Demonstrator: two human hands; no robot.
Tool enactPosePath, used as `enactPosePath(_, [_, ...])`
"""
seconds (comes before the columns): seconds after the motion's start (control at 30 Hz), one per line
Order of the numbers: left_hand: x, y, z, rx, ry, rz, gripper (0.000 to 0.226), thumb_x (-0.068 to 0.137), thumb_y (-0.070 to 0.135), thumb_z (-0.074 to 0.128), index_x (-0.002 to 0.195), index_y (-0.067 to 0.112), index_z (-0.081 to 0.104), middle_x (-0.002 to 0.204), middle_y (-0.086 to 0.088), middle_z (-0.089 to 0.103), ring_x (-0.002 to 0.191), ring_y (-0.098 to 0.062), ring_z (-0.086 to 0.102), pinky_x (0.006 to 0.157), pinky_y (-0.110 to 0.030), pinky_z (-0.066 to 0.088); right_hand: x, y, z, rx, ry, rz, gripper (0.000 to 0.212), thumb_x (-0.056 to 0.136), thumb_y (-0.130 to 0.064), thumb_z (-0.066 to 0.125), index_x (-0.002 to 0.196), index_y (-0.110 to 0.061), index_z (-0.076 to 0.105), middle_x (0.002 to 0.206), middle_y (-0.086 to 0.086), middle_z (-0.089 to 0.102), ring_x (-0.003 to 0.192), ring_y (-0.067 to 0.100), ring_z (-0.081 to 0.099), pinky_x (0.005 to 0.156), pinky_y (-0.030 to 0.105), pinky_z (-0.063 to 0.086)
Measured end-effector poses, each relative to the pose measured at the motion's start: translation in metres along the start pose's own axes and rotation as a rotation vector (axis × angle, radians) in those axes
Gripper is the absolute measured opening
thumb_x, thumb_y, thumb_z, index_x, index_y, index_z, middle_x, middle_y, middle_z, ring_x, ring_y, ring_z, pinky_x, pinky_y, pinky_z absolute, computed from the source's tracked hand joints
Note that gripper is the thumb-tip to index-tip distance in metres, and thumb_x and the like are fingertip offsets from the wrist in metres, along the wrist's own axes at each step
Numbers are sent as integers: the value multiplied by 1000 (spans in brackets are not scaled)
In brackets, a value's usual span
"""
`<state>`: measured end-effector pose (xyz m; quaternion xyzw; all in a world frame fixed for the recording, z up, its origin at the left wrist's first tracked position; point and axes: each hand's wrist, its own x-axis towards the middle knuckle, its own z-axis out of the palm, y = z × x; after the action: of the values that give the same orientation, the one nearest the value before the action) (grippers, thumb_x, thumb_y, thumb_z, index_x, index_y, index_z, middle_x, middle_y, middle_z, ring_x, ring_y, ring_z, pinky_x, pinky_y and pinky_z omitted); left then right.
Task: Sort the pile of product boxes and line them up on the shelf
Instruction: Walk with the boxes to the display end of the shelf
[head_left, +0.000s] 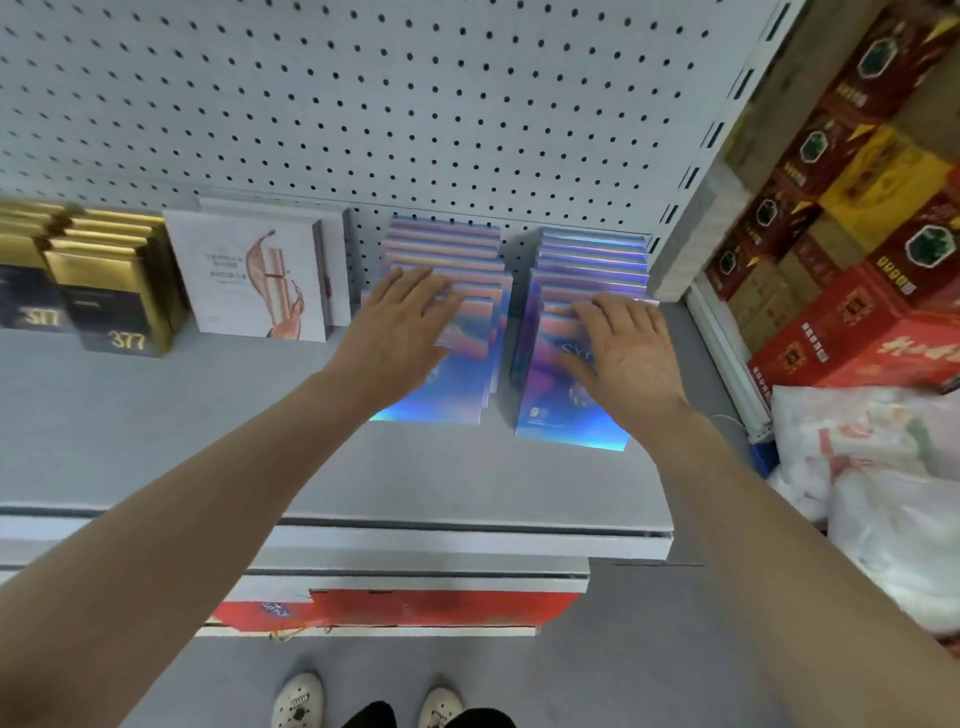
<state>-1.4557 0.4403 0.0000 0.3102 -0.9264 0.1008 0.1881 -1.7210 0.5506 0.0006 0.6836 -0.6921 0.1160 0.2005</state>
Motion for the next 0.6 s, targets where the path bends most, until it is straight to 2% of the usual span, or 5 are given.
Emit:
enactPosePath(0.13, [-37, -21, -18, -45, 75, -14, 45, 81, 23, 66, 123, 8, 59, 121, -13, 60, 116, -36, 53, 102, -47, 41, 17, -38, -4, 7, 95, -115, 42, 88, -35, 57, 119, -6, 59, 114, 12, 60, 106, 35, 55, 96, 43, 39])
enactPosePath(0.27, [-99, -47, -38, -59, 79, -107, 44, 82, 25, 70, 123, 11, 61, 118, -10, 62, 110, -32, 55, 98, -42, 44, 29, -109, -8, 84, 98, -211, 41, 89, -34, 55, 118, -6, 60, 112, 12, 60, 106, 34, 54, 96, 43, 41])
enactPosePath(0.47, [-227, -102, -68, -97, 31, -402, 43, 86, 30, 68, 126, 15, 62, 120, -7, 64, 110, -28, 58, 95, -41, 49, 37, -257, 1, 196, -19, -351, 42, 92, -35, 55, 124, -8, 57, 116, 11, 59, 109, 34, 54, 94, 46, 44])
enactPosePath(0.6, [-328, -151, -86, -97, 1, -567, 44, 86, 29, 69, 127, 15, 62, 120, -7, 65, 109, -28, 60, 93, -40, 51, 35, -369, 9, 256, -72, -464, 43, 92, -33, 58, 129, -9, 57, 122, 12, 58, 114, 31, 54, 101, 43, 40])
